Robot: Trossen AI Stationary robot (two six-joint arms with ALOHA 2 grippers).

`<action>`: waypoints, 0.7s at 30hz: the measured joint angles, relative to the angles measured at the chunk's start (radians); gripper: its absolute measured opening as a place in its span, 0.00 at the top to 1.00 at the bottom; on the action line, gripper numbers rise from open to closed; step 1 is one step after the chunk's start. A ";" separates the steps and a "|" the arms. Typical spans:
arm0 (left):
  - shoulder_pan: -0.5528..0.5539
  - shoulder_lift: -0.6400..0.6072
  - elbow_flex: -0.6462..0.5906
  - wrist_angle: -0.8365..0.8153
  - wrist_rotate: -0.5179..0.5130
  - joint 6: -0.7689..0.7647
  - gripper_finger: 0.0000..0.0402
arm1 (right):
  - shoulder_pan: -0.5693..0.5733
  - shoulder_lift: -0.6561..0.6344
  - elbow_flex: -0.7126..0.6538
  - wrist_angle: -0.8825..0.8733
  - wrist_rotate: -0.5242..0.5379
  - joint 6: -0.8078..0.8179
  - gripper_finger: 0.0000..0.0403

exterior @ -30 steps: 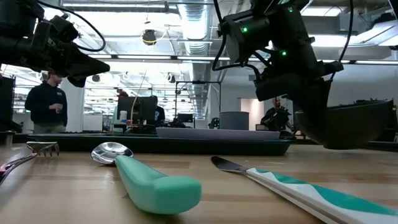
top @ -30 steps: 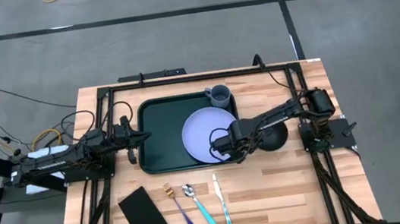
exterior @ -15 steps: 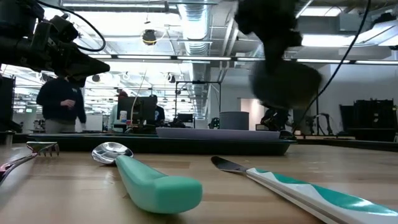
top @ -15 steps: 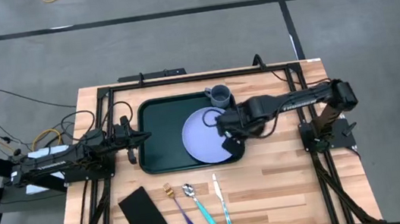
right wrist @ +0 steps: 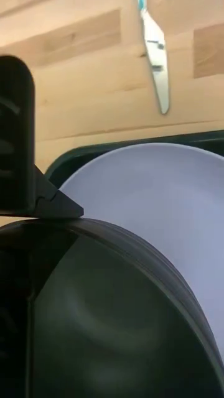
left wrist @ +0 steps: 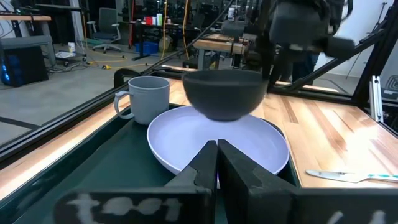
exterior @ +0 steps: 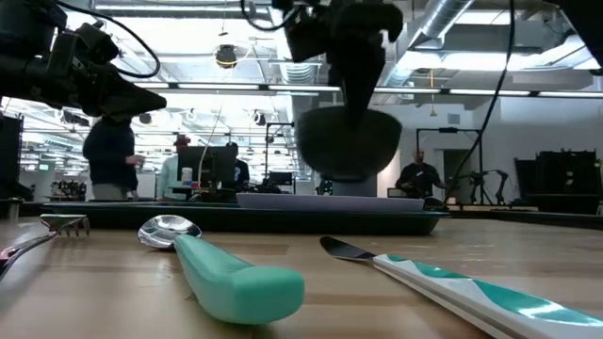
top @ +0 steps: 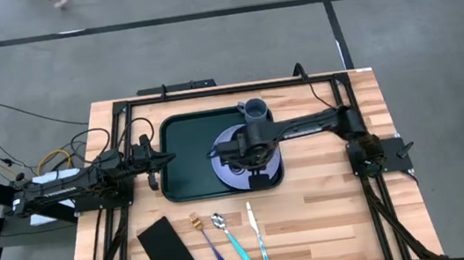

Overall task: Set up tray
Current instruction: Put the black bowl on top of the purple plate

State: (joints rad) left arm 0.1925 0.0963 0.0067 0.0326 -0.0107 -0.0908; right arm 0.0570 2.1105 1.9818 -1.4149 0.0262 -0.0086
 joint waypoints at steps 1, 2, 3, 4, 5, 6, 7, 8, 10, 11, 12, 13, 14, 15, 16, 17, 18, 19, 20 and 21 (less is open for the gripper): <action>0.000 0.000 0.000 0.000 0.000 0.000 1.00 | 0.000 0.014 0.009 -0.003 -0.003 -0.012 1.00; 0.000 0.000 0.000 0.000 0.000 0.000 1.00 | 0.000 0.028 0.017 -0.003 -0.006 -0.023 1.00; 0.000 0.000 0.000 0.000 0.000 0.000 1.00 | 0.000 0.039 0.025 0.002 -0.014 -0.034 1.00; 0.000 0.000 0.000 0.000 0.000 0.000 1.00 | 0.000 0.048 0.027 0.004 -0.025 -0.044 1.00; 0.000 0.000 0.000 0.000 0.000 0.000 1.00 | 0.000 0.055 0.028 0.006 -0.035 -0.050 1.00; 0.000 0.000 0.000 0.000 0.000 0.000 1.00 | 0.000 0.059 0.028 0.011 -0.042 -0.053 1.00; 0.000 0.000 0.000 0.000 -0.001 0.000 1.00 | 0.002 0.066 0.029 0.022 -0.048 -0.054 1.00; 0.000 0.000 0.000 0.000 -0.001 0.000 1.00 | 0.002 0.074 0.031 0.036 -0.052 -0.053 1.00; 0.000 0.000 0.000 0.000 0.000 0.000 1.00 | 0.002 0.089 0.030 0.048 -0.052 -0.054 1.00; 0.000 0.000 0.000 0.000 0.000 0.000 1.00 | 0.002 0.097 0.030 0.048 -0.052 -0.054 1.00; 0.000 0.000 0.000 0.000 0.000 0.000 1.00 | 0.002 0.104 0.030 0.055 -0.054 -0.054 1.00; 0.000 0.000 0.000 0.000 0.000 0.000 1.00 | 0.001 0.109 0.030 0.063 -0.055 -0.054 1.00; 0.000 0.000 0.000 0.000 0.000 0.000 1.00 | 0.001 0.116 0.030 0.064 -0.055 -0.055 1.00; 0.000 0.000 0.000 0.000 0.000 0.000 1.00 | 0.001 0.122 0.030 0.063 -0.055 -0.055 1.00; 0.000 0.000 0.000 0.000 0.000 0.000 1.00 | 0.001 0.125 0.030 0.063 -0.051 -0.054 1.00; 0.000 0.000 0.000 0.000 0.000 0.000 1.00 | 0.001 0.128 0.029 0.064 -0.047 -0.052 1.00; 0.000 0.000 0.000 0.000 0.000 0.000 1.00 | 0.001 0.131 0.029 0.070 -0.047 -0.046 1.00; 0.000 0.000 0.000 0.000 -0.001 0.000 1.00 | 0.001 0.133 0.030 0.075 -0.047 -0.039 1.00; 0.000 0.000 0.000 0.000 0.000 0.000 1.00 | 0.000 0.135 0.030 0.075 -0.044 -0.033 0.99; 0.000 0.000 0.000 0.000 0.000 0.000 1.00 | 0.000 0.135 0.030 0.076 -0.043 -0.024 0.99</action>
State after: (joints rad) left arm 0.1925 0.0967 0.0064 0.0324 -0.0111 -0.0906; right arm 0.0566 2.2459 2.0113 -1.3391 -0.0168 -0.0327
